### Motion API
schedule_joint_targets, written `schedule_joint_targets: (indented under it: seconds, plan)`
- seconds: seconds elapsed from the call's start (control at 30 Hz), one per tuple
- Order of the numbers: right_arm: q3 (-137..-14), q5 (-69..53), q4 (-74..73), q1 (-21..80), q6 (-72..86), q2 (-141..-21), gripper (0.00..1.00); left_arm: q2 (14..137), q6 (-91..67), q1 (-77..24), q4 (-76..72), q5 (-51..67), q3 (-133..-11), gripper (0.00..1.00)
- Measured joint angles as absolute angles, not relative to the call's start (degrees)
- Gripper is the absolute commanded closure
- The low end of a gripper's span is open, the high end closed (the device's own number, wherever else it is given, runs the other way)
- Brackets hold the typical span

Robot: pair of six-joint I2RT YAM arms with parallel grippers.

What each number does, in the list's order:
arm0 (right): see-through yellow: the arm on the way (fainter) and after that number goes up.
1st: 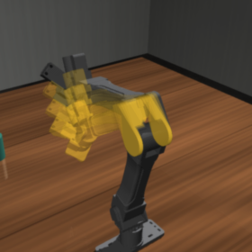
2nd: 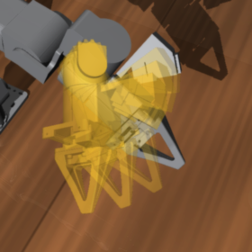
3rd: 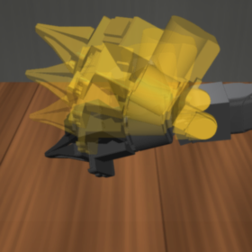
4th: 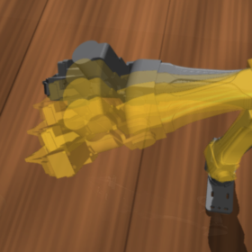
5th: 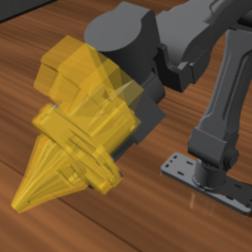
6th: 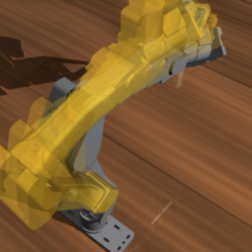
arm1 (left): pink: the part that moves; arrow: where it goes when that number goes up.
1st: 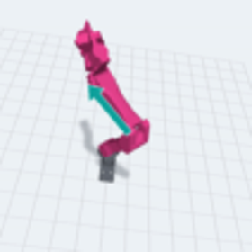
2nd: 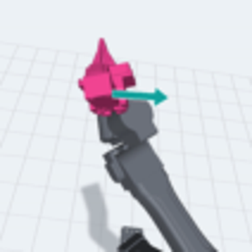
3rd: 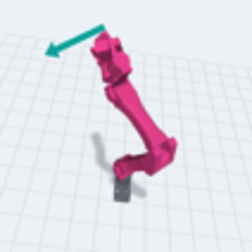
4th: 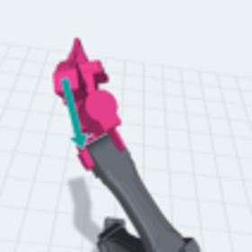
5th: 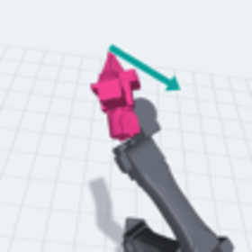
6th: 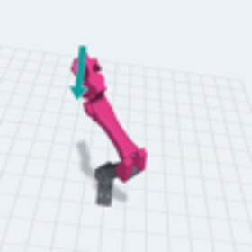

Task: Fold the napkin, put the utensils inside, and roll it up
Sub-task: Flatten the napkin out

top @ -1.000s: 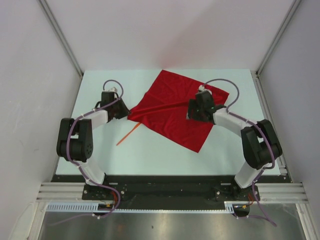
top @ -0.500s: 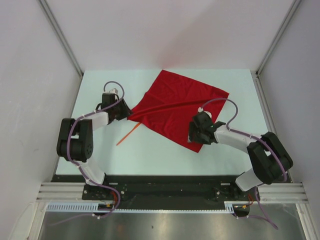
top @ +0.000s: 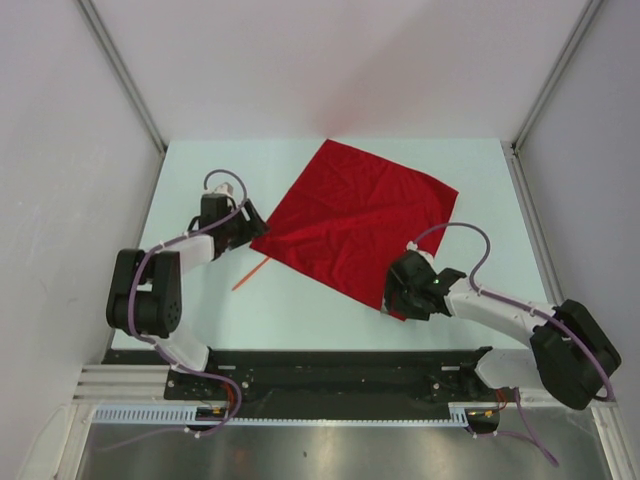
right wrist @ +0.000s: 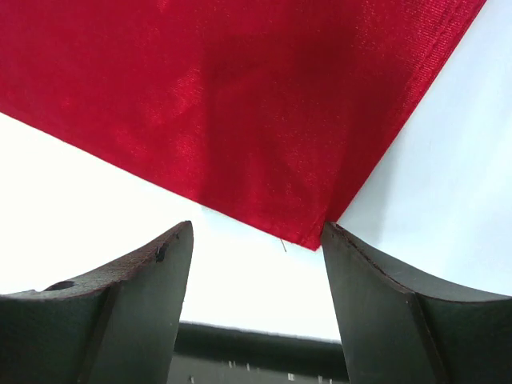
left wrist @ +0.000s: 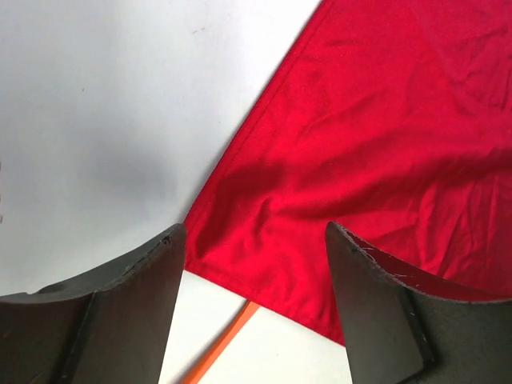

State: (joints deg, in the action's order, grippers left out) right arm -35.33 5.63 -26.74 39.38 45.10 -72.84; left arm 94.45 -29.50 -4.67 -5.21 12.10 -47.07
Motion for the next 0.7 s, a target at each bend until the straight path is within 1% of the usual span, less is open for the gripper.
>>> schedule_joint_targets:
  seconds: [0.23, 0.4, 0.47, 0.57, 0.6, 0.7]
  plan:
    - [-34.63, 5.87, -31.22, 42.22, 48.9, -69.49, 0.28, 92.79, -29.43, -4.69, -5.43, 10.24, -43.88, 0.3]
    - [-37.54, 6.72, -33.06, 42.26, 48.95, -69.25, 0.28, 91.77, -29.47, -4.78, -5.41, 6.66, -41.82, 0.33]
    - [-39.97, 7.14, -33.17, 42.26, 48.38, -69.47, 0.28, 91.59, -29.56, -4.75, -5.39, 5.67, -41.54, 0.36]
    - [-42.52, 7.62, -32.97, 42.26, 47.68, -70.04, 0.28, 91.85, -29.91, -4.75, -5.43, 5.06, -41.58, 0.43]
    - [-43.2, 7.75, -32.93, 42.26, 47.44, -70.32, 0.28, 92.03, -29.95, -4.75, -5.45, 4.82, -41.65, 0.47]
    - [-44.18, 8.01, -32.53, 42.04, 46.63, -70.72, 0.28, 92.86, -30.17, -4.75, -5.69, 4.73, -42.09, 0.52]
